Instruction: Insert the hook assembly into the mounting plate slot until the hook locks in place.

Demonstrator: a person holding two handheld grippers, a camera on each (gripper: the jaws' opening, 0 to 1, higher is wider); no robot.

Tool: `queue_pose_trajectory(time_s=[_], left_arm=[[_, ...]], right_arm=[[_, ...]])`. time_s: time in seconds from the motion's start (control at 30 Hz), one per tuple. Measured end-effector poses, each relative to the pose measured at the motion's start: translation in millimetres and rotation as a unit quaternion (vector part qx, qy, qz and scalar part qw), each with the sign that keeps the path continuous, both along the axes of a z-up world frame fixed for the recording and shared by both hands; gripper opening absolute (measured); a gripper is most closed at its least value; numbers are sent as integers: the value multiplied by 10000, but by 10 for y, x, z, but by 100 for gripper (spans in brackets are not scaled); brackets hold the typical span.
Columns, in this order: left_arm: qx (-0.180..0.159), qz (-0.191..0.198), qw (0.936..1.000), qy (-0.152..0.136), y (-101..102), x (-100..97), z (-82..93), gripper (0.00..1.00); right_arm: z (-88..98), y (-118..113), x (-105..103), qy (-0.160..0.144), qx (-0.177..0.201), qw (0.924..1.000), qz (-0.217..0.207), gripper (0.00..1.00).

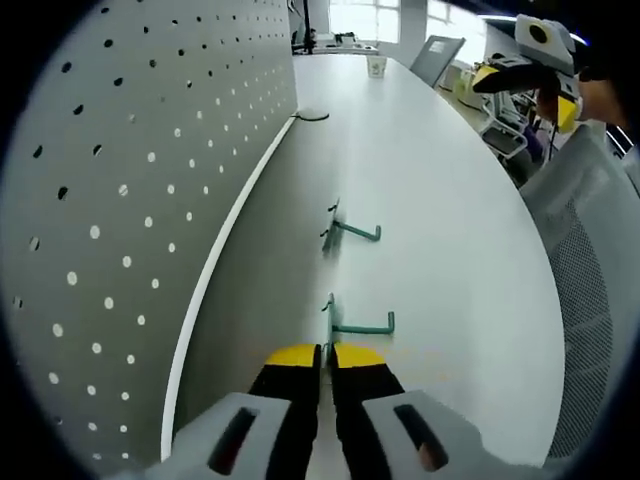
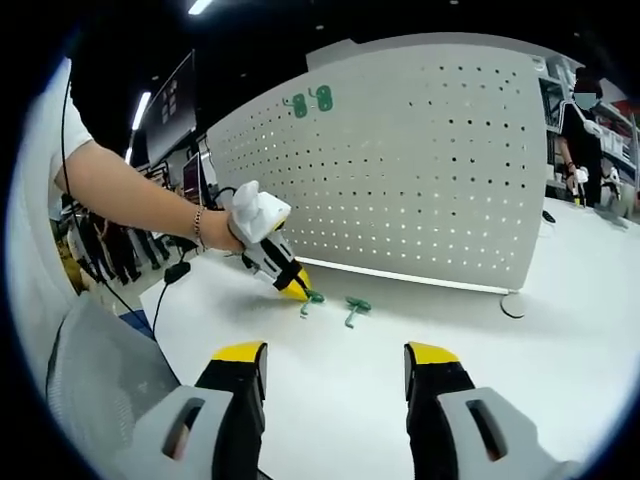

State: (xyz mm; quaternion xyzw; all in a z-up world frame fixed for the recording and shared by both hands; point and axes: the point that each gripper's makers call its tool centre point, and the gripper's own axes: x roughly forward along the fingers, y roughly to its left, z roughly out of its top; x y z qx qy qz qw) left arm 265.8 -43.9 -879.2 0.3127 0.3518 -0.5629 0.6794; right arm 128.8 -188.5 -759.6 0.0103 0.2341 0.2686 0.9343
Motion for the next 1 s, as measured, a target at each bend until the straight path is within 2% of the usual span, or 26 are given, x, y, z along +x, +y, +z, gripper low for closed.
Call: queue_pose_trajectory(time_s=[0.03,0.3,0.4,0.47,0.5,0.57,0.97,1.0], left_arm=[[-36,30,9999,138,-7,-21,-6,3],[10,-96,9999,50,-8,-15,-9,3],[5,-105,9999,-78,-4,-8,9,3],[-427,-71,9988,-214,-77,30,77,3],[-357,15,9992,-191,-36,35,84,3],[-595,37,9979,-258,-77,63,149,3],[-1120,175,9927,-422,-116,63,402,3],[-1258,207,9909,-421,-131,57,444,3]], right_arm=[[0,-1,-2,-1,-15,10000,1,53],[-10,5,-3,-3,-22,10000,15,53],[2,5,-2,-17,24,10000,2,53],[23,-13,4,-48,50,10000,-38,53],[34,-16,5,-61,68,9999,-44,53],[44,-28,10,-92,72,9999,-60,53],[31,-7,13,-96,142,9998,-68,53],[36,-7,15,-102,155,9998,-74,53]])
